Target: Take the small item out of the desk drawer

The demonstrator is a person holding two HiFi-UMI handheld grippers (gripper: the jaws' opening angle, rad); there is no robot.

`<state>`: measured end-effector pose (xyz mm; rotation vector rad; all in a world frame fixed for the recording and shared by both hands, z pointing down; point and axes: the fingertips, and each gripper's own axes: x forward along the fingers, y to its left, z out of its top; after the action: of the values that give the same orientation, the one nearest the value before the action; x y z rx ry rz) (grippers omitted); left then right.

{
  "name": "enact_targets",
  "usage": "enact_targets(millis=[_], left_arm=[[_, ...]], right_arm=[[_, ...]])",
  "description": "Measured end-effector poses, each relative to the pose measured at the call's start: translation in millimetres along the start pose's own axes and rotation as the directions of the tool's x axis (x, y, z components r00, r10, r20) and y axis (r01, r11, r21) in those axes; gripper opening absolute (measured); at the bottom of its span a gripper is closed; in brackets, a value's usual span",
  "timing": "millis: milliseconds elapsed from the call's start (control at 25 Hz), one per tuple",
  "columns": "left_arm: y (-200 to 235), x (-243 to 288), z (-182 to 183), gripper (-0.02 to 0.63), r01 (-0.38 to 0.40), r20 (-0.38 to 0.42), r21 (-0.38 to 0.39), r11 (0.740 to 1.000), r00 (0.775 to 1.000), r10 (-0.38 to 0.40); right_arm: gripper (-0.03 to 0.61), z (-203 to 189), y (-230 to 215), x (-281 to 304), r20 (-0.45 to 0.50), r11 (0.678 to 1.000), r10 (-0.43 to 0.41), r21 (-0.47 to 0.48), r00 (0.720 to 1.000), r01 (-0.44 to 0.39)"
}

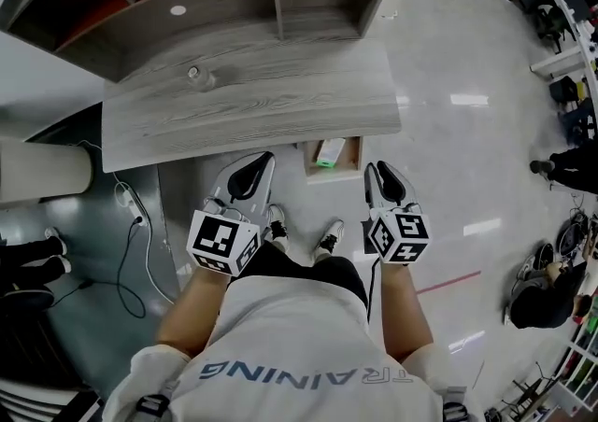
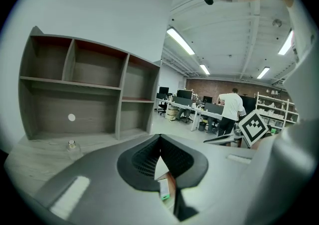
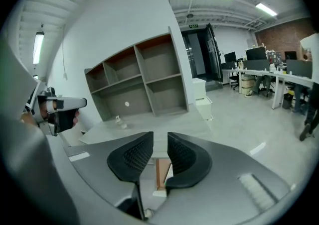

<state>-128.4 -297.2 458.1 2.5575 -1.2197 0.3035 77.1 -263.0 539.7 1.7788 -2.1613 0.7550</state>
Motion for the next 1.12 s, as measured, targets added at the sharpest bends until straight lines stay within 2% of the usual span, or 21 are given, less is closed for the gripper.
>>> enact_targets(millis=[200,400,760,1120], left_arm=[[7,4,-19,0.002,-0.020,-0.034,-0.012,1.000,0.999,0.020],[9,10,-41,0.002,-0.029,-0.063,-0.022,0.999,0.998,0.027],[17,24,-75,0.002,-0.050,-0.104,-0.011,0.999,0.993,0.049],[42,35,-95,0.002,-0.076,-0.150,-0.043,0.996,0.986,0.069]], right_arm=[[0.241,-54,-4,38,-0.126,0.998,0.008,0.058,0.992,-0.001],[0.314,-109,-15,75,-0.227,0.986,0.000,0.163,0.974,0.038],[0.334,-183,-41,145,-0.325,0.969,-0.072,0.202,0.943,0.143],[0.344,-241,-54,203,-0.419,0.957,-0.103,0.207,0.902,0.205]])
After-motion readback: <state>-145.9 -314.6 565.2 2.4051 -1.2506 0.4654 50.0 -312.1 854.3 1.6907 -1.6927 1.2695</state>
